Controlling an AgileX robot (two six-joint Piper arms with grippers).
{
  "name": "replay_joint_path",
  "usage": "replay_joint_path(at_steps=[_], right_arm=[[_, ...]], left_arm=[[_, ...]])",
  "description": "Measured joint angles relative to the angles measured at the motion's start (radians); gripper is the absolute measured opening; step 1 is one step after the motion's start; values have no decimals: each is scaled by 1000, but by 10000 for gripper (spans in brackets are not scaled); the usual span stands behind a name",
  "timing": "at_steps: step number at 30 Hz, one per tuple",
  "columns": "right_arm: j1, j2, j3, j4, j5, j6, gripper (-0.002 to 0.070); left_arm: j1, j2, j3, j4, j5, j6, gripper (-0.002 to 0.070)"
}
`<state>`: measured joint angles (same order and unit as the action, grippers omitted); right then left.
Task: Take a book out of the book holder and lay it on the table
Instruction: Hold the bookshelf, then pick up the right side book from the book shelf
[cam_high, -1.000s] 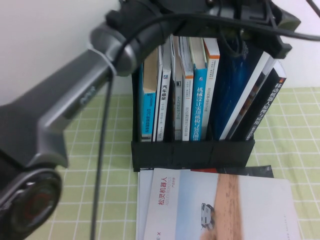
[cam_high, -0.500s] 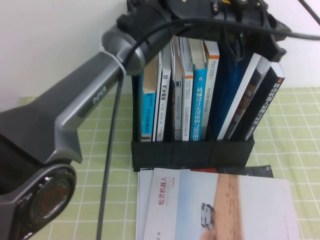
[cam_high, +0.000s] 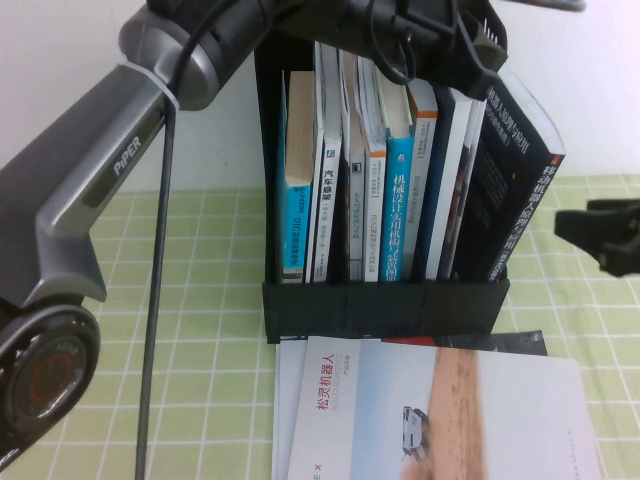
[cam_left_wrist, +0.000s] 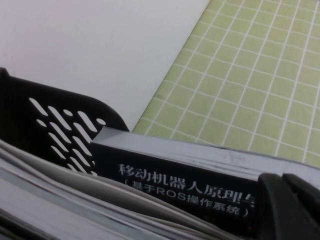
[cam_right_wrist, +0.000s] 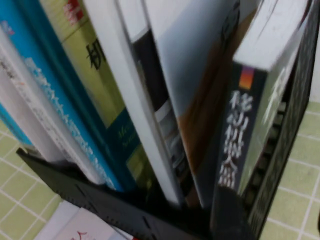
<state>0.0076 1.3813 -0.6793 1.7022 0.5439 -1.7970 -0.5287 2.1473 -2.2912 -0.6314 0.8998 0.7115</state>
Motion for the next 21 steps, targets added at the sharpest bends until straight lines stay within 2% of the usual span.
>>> replay_joint_path(at_steps=[5, 10, 17, 19, 21], right_arm=[[15, 121, -123, 0, 27, 15, 365], [83, 192, -209, 2, 29, 17, 365], [184, 291, -298, 4, -136, 24, 358], [188, 329, -326, 10, -152, 24, 317], [188, 355, -345, 12, -158, 22, 230]], left_arm=[[1, 0, 0, 0, 2, -4, -3], [3, 0, 0, 0, 1, -6, -3], [3, 0, 0, 2, 1, -11, -3], [3, 0, 0, 2, -1, -12, -3], [3, 0, 0, 2, -1, -12, -3]])
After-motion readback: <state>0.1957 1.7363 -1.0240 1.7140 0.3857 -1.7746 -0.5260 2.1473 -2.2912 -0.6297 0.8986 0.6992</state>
